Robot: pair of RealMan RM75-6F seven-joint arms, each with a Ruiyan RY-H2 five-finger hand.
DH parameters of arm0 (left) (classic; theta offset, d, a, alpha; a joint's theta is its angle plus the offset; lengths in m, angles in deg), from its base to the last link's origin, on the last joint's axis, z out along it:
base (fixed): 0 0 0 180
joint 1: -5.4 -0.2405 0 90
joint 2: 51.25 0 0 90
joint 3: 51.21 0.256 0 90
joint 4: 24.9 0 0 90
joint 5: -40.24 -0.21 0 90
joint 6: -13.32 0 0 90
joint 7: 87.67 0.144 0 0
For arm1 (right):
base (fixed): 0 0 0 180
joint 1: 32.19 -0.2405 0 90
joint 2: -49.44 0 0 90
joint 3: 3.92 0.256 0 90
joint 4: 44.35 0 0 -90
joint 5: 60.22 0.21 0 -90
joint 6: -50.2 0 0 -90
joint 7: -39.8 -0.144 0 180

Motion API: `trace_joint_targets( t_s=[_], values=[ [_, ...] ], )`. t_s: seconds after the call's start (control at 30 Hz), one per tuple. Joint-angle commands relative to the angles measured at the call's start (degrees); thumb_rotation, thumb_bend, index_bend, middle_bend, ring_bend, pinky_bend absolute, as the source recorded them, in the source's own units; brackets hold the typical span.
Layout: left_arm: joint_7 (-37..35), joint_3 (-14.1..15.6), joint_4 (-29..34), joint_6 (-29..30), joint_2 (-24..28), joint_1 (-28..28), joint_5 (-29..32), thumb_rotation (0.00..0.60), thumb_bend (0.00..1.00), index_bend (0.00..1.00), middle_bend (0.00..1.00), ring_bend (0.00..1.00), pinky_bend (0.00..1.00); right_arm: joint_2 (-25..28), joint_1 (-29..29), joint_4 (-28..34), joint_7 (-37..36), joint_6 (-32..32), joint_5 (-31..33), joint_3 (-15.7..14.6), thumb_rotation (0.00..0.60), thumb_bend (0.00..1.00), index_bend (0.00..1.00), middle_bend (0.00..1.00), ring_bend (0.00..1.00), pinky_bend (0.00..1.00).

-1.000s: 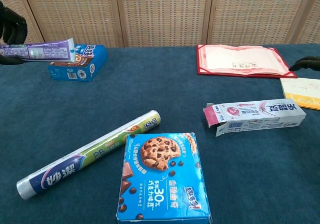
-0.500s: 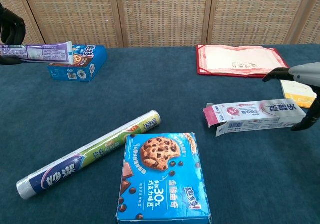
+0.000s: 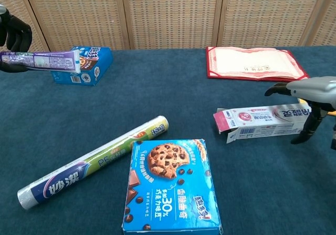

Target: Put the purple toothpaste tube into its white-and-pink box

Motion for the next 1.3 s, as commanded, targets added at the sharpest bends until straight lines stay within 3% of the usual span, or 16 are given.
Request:
trace_joint_targets(
  t_s=[0.03, 0.13, 0.27, 0.53, 0.63, 0.7, 0.8, 1.0, 1.3],
  values=[
    [-0.06, -0.01, -0.31, -0.11, -0.16, -0.01, 0.15, 0.600, 0.35, 0.87, 0.65, 0.54, 0.52, -0.81, -0.63, -0.79, -0.50, -0.19, 0.03, -0.05, 0.600, 0.06, 0.00, 0.00, 0.00, 0.00],
    [-0.27, -0.01, -0.63, -0.20, -0.33, -0.06, 0.30, 0.600, 0.35, 0.87, 0.65, 0.54, 0.52, -1.84, -1.38, -2.02, -0.69, -0.43, 0.39, -0.28, 0.600, 0.06, 0.01, 0.00, 0.00, 0.00],
    [-0.36, 0.07, -1.19, -0.24, -0.60, -0.16, 0.39, 0.600, 0.35, 0.87, 0.65, 0.54, 0.52, -3.36, -1.92, -3.56, -1.05, 0.07, 0.08, -0.76, 0.600, 0.06, 0.10, 0.00, 0.00, 0.00],
    [-0.85, -0.05, -1.70, -0.02, -0.83, -0.15, 0.32, 0.600, 0.35, 0.87, 0.65, 0.54, 0.52, -6.37, -1.55, -6.52, -3.60, 0.99, -0.55, -1.30, 0.600, 0.06, 0.23, 0.10, 0.00, 0.01],
    [-0.82, 0.06, -1.84, 0.02, -0.84, -0.18, 0.16, 0.600, 0.35, 0.87, 0.65, 0.54, 0.52, -7.34, -1.28, -7.59, -4.92, 2.14, -2.18, -1.23, 0.600, 0.06, 0.35, 0.24, 0.09, 0.15],
    [-0.92, 0.05, -1.95, 0.01, -0.91, -0.22, 0.25, 0.600, 0.35, 0.87, 0.65, 0.54, 0.52, -7.75, -0.98, -7.86, -6.14, 2.98, -3.30, -0.93, 0.600, 0.07, 0.44, 0.36, 0.24, 0.32],
    [-1.06, -0.03, -2.06, 0.08, -1.06, -0.23, 0.32, 0.600, 0.35, 0.87, 0.65, 0.54, 0.52, -8.34, -0.41, -8.42, -8.11, 4.35, -5.49, -0.65, 0.600, 0.07, 0.52, 0.47, 0.35, 0.43],
    [-1.34, -0.24, -1.48, 0.98, -0.93, -0.30, -0.14, 0.600, 0.35, 0.87, 0.65, 0.54, 0.52, -8.92, 0.79, -8.91, -10.46, 7.77, -9.94, -0.47, 0.600, 0.08, 0.60, 0.55, 0.43, 0.53],
    [-2.60, -0.51, 1.52, 2.03, 0.55, -0.30, -1.01, 0.600, 0.35, 0.87, 0.65, 0.54, 0.52, -6.19, 1.85, -2.60, -12.84, 9.87, -12.86, 0.90, 0.600, 0.08, 0.61, 0.56, 0.44, 0.53]
  ],
)
